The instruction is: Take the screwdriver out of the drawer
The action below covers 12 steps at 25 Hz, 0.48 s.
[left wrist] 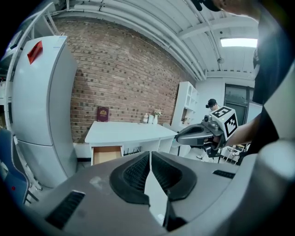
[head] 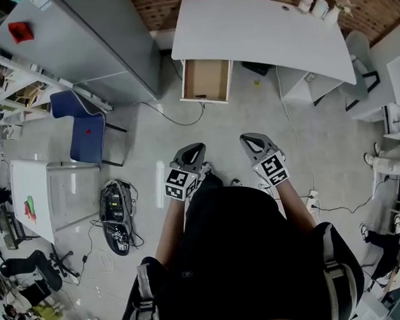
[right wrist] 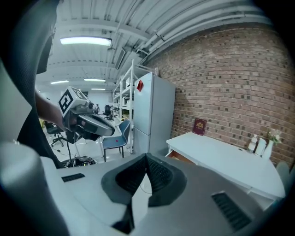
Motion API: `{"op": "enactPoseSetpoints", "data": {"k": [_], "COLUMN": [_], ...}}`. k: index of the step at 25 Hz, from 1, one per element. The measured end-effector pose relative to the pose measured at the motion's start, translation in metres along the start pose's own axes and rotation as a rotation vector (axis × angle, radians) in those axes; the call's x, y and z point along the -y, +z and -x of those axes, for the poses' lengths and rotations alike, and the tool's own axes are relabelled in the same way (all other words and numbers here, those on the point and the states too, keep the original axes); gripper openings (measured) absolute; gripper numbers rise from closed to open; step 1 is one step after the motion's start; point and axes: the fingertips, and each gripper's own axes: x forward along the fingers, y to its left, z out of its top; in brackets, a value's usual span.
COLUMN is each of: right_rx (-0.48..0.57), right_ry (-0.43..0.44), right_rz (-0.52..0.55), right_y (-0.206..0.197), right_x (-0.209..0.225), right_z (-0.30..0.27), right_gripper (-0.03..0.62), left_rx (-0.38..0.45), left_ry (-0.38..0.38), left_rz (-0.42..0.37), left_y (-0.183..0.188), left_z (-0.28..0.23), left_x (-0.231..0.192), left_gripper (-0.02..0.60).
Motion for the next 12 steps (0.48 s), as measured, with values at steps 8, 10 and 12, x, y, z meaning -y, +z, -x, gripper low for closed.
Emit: {"op": "enactPoseSetpoints", "data": {"k": [8, 10, 12], "right_rx": [-0.027, -0.029, -0.031], "right_ry": [-0.027, -0.040, -0.052], "right_rz": [-0.002, -0.005, -0.009], "right_y": [0.013, 0.016, 0.019], "right_x": [0.008, 0.011, 0.014], "right_z": [-0.036, -0.045, -0.053], "right_gripper": [0.057, 0.057, 0.057], "left_rx": [0.007, 0.007, 0.004], "left_ry": [-0.046, -0.058, -0.070], "left_rz": [0.001, -0.001, -0.002], "left_y": [0.012, 0.013, 0.014], "left_z": [-0.010, -0.012, -0.013], "left_x": [-0.040, -0.051, -0.061], "left_gripper": [0.023, 0.023, 0.023]}}
